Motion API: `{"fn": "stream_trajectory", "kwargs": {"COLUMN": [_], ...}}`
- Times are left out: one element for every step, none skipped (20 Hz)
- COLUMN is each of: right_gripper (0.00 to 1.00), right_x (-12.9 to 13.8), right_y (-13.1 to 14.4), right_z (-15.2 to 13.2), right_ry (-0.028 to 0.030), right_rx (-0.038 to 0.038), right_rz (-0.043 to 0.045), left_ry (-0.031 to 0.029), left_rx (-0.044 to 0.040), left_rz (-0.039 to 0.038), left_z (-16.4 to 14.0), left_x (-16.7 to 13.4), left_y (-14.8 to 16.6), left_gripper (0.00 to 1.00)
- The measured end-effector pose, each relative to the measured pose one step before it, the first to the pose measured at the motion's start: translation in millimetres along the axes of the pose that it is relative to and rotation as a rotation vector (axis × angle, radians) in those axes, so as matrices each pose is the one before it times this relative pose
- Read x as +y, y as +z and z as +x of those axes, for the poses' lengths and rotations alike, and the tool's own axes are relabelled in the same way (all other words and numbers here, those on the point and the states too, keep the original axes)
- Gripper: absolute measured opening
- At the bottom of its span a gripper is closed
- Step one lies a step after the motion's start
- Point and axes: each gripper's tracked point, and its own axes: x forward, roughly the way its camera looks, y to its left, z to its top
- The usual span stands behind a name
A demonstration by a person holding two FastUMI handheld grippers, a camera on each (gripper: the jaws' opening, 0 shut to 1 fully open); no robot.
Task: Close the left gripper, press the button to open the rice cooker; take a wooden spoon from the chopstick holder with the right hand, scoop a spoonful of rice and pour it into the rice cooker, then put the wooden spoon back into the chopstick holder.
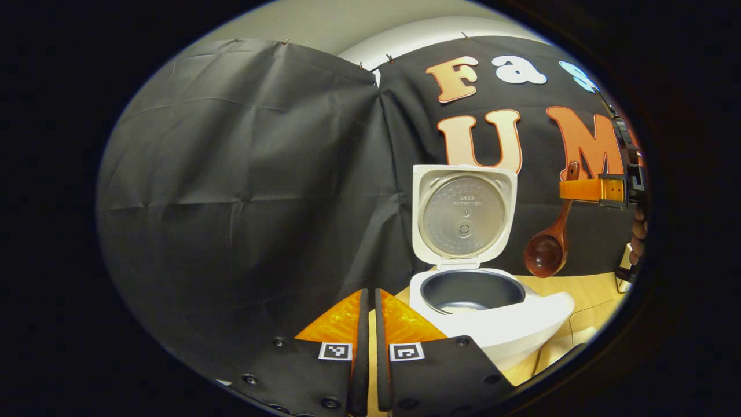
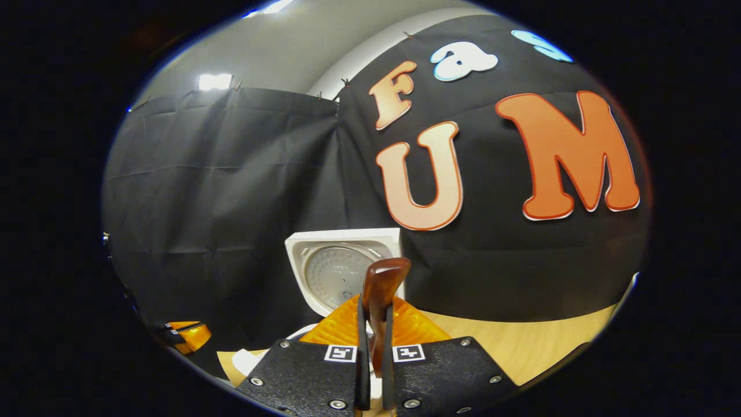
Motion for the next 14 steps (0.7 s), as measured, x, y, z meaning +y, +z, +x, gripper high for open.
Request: {"fn": "stream_trajectory", "kwargs": {"right_gripper": [0.08,0.08,0.08,0.08,0.08,0.08,0.08,0.08,0.08,0.08,0.08,0.08,0.08,0.08], "right_x": [-8.78,-9.87,-11.66,-13.58,-13.27,-14.57,-15.24,-16.61,-16.45,-15.77,-15.25,-13.41,-12.94,-12.94], "right_y": [1.33,1.34,2.68,3.02,3.71,4.97,1.21,1.44,3.69,4.09,5.08,3.88,2.39,2.29], "right_z": [-4.22,-5.84,-7.46,-9.65,-9.03,-8.92,-11.26,-10.37,-10.06,-10.57,-11.37,-8.98,-9.17,-9.09], "right_ry": [-0.02722,-0.03021,-0.02843,-0.03503,-0.02938,-0.03648,-0.02888,-0.03339,-0.0345,-0.03364,-0.03016,-0.02639,-0.02369,-0.02819], "right_rx": [-0.00182,0.00264,-0.00119,-0.00067,-0.00271,-0.0019,-0.00455,-0.00207,-0.00901,-0.00354,-0.00576,0.00229,0.00045,-0.00234], "right_rz": [0.0009,0.00841,0.0033,0.01216,0.00441,0.00915,-0.01023,-0.01272,-0.00944,-0.00059,0.00978,0.01226,0.00653,-0.00651], "left_ry": [-0.01363,-0.01471,-0.01623,-0.0162,-0.01439,-0.01312,-0.01177,-0.01181,-0.0106,-0.00814,-0.00789,-0.00736,-0.01178,-0.0123], "left_rx": [-0.0008,0.00185,0.0023,0.00202,-0.00063,-0.00082,0.00019,-0.00339,-0.00176,0.00143,0.00245,0.00036,-0.00129,0.00194], "left_rz": [-0.0037,-0.00424,-0.00354,-0.00095,0.00095,0.00237,0.00288,0.00139,0.00193,0.00191,0.00028,-0.00444,-0.00615,-0.00392], "left_z": [1.1,1.52,1.43,1.12,1.94,0.88,-0.84,-0.41,1.18,1.62,0.51,-0.17,0.19,0.97], "left_x": [-6.89,-7.55,-7.26,-7.26,-6.32,-6.62,-5.45,-5.04,-5.2,-4.5,-4.36,-4.01,-5.32,-6.35], "left_y": [-0.83,-0.58,-0.63,0.11,-0.22,0.75,0.16,0.48,-0.03,0.07,-1.21,0.03,1.29,0.05], "left_gripper": [0.1,0.1,0.1,0.1,0.1,0.1,0.1,0.1,0.1,0.1,0.1,0.1,0.1,0.1]}}
